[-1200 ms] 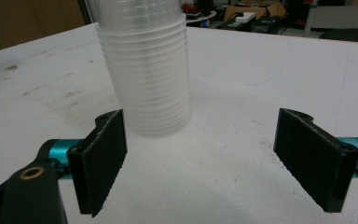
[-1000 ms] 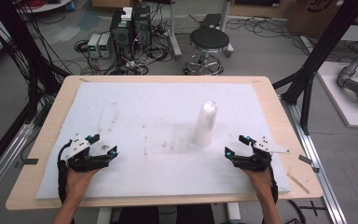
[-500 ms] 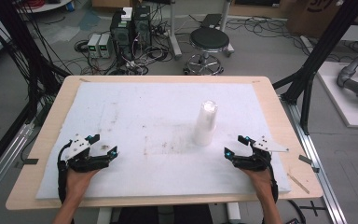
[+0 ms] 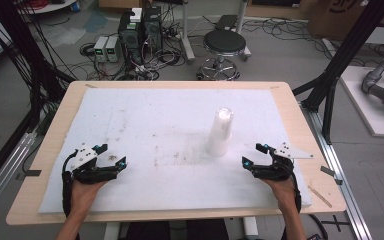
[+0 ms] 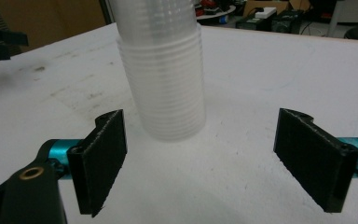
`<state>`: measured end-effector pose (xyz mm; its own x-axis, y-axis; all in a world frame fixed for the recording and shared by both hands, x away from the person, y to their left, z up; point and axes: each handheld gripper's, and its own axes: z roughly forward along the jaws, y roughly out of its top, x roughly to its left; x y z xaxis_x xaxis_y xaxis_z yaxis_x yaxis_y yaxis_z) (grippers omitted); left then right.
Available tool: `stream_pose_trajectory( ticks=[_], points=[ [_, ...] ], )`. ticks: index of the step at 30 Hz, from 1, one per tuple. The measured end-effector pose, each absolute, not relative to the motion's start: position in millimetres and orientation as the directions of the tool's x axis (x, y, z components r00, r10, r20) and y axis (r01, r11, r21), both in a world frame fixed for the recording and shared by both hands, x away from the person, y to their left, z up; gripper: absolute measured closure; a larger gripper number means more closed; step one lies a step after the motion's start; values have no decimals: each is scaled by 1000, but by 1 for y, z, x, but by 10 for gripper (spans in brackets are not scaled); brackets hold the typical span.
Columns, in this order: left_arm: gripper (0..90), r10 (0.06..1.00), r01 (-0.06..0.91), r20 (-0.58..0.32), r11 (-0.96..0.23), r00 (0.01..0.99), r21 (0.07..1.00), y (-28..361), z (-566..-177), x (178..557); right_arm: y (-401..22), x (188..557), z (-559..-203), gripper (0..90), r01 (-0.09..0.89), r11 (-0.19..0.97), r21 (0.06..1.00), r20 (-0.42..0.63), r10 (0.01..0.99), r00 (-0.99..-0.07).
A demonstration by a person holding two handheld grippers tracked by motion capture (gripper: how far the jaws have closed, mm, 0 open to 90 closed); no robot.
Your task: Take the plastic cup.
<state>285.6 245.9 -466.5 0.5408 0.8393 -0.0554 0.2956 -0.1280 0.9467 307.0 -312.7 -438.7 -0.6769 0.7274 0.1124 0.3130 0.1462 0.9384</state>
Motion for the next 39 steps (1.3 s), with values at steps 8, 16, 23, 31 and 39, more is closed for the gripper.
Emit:
stream_pose_trajectory(
  ticks=[8, 16, 23, 31, 39],
  points=[
    [140, 834, 293, -50, -136, 549, 946, 246, -466, 285, -314, 307, -411, 168, 264, 133, 955, 100, 695, -712],
    [140, 833, 301, -55, -137, 550, 944, 245, -466, 286, -311, 317, -380, 167, 239, 178, 955, 70, 643, -762],
    [140, 832, 304, -56, -138, 552, 943, 245, -466, 287, -305, 326, -363, 167, 252, 225, 941, 66, 608, -791],
    [140, 831, 311, -59, -140, 553, 940, 246, -466, 287, -295, 340, -352, 144, 265, 280, 923, 61, 573, -817],
    [140, 830, 313, -63, -138, 554, 940, 246, -466, 288, -289, 353, -343, 143, 265, 299, 917, 59, 554, -830]
  ],
)
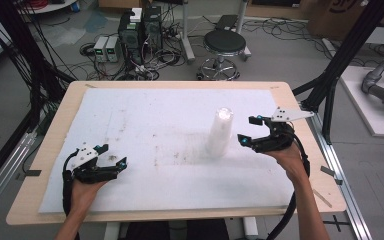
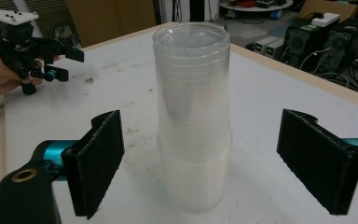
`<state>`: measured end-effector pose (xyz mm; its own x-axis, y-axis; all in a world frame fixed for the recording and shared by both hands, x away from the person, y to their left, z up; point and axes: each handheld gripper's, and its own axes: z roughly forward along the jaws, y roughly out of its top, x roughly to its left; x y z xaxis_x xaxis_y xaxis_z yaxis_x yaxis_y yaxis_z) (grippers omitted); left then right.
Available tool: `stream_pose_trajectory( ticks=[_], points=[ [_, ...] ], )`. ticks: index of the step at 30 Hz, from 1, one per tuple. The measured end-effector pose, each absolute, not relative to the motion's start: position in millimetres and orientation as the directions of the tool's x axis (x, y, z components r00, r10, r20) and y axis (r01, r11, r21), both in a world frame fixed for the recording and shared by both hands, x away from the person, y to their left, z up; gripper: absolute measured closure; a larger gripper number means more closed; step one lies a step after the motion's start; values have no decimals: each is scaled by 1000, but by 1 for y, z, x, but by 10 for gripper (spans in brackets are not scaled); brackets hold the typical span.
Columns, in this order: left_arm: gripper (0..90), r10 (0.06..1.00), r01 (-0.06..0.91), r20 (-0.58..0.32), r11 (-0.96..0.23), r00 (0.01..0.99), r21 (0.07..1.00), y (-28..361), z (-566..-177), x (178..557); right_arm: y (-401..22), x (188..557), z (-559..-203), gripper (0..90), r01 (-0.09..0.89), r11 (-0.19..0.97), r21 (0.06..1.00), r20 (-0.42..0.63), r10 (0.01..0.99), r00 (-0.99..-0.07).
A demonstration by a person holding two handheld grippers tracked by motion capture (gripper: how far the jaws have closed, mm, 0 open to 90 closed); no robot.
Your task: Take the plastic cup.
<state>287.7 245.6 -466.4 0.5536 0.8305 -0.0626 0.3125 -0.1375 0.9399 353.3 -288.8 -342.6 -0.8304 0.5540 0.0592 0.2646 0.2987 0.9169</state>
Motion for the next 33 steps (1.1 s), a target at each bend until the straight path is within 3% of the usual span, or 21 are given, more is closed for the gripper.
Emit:
stream_pose_trajectory(
  ticks=[21, 33],
  points=[
    [140, 831, 314, -66, -135, 552, 940, 246, -466, 288, -264, 391, -327, 144, 214, 372, 903, 44, 415, -909],
    [140, 831, 312, -62, -137, 553, 940, 246, -467, 288, -254, 400, -332, 144, 216, 400, 891, 45, 395, -917]
  ],
)
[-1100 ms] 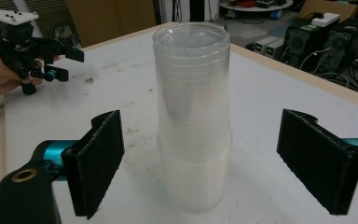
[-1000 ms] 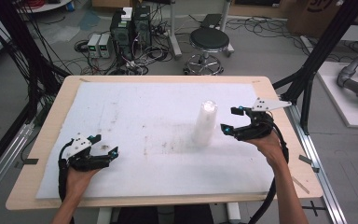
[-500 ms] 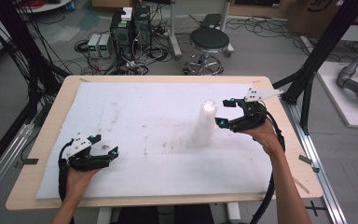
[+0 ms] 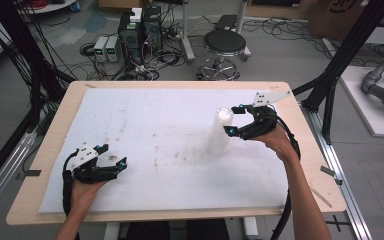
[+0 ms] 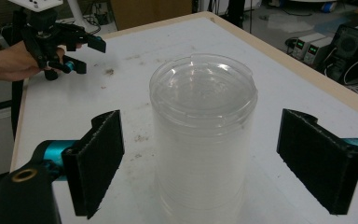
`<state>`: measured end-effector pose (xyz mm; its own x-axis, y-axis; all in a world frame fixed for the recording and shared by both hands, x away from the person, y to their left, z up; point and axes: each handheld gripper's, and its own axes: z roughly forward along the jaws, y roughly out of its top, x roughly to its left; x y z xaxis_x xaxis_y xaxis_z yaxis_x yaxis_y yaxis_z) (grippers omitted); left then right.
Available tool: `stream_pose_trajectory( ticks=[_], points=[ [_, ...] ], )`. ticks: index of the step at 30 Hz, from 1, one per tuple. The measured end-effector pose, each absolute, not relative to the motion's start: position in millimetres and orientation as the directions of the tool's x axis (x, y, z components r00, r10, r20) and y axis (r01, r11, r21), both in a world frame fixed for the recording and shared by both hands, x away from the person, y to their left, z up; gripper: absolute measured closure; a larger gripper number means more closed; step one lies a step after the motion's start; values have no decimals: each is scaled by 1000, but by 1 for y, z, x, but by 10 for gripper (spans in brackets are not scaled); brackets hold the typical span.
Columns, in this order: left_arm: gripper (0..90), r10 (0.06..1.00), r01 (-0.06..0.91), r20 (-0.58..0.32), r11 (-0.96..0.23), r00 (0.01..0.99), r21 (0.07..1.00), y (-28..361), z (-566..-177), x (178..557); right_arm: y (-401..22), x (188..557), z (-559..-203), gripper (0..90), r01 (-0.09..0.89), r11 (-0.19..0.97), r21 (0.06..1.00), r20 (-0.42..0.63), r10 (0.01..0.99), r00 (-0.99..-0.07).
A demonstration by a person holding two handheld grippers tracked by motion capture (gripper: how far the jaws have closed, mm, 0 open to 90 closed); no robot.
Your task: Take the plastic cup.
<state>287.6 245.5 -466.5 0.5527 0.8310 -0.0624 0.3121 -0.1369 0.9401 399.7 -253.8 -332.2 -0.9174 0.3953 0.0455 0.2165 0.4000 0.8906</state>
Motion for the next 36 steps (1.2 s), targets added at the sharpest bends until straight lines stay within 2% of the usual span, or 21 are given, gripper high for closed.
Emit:
stream_pose_trajectory(
  ticks=[21, 25, 28, 36],
  points=[
    [140, 830, 316, -60, -143, 555, 938, 245, -466, 288, -237, 408, -347, 152, 235, 398, 887, 55, 414, -909],
    [140, 828, 313, -57, -146, 557, 939, 245, -466, 288, -236, 410, -348, 168, 239, 402, 884, 55, 417, -907],
    [140, 829, 315, -60, -144, 556, 938, 245, -466, 288, -236, 410, -348, 225, 231, 402, 886, 47, 418, -907],
    [140, 828, 315, -58, -147, 558, 938, 245, -466, 288, -236, 412, -349, 238, 240, 404, 882, 55, 419, -906]
  ],
)
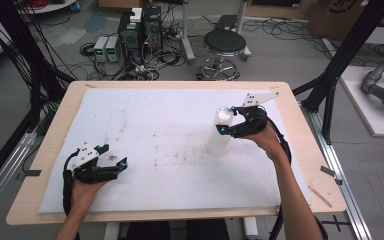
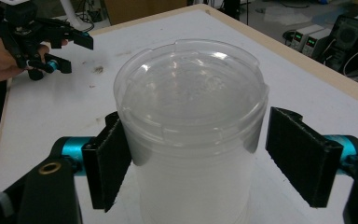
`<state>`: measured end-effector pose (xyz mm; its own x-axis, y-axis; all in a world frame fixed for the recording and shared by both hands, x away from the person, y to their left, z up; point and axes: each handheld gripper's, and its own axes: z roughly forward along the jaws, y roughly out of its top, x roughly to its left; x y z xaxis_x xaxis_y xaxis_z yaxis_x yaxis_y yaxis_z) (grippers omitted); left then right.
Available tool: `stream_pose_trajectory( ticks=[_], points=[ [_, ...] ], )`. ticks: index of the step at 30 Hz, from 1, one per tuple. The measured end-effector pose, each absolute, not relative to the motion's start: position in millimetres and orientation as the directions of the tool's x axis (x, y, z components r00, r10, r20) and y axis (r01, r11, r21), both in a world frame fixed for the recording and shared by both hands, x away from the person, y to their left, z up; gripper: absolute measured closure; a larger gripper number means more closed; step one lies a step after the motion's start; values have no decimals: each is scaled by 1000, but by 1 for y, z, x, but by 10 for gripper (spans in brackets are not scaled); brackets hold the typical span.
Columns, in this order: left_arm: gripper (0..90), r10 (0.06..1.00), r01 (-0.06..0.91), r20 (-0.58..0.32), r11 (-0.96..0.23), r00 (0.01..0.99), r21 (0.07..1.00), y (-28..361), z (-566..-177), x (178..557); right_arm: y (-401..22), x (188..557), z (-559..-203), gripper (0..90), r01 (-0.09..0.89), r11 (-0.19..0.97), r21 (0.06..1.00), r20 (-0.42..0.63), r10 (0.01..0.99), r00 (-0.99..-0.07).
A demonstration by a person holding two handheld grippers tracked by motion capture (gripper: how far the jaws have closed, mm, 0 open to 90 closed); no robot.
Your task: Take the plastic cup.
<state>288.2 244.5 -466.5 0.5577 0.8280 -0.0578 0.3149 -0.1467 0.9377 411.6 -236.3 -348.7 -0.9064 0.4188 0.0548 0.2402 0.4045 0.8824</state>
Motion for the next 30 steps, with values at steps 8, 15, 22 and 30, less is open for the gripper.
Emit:
stream_pose_trajectory(
  ticks=[8, 15, 22, 30],
  points=[
    [140, 828, 316, -58, -148, 557, 937, 244, -466, 288, -235, 411, -349, 296, 241, 416, 877, 57, 409, -911],
    [140, 828, 315, -57, -148, 557, 937, 244, -467, 288, -235, 410, -348, 328, 235, 413, 880, 51, 409, -911],
    [140, 828, 315, -57, -148, 558, 937, 244, -466, 288, -235, 409, -347, 345, 232, 418, 878, 48, 406, -913],
    [140, 828, 315, -56, -149, 558, 937, 244, -466, 288, -234, 408, -346, 346, 229, 418, 879, 43, 409, -911]
  ],
)
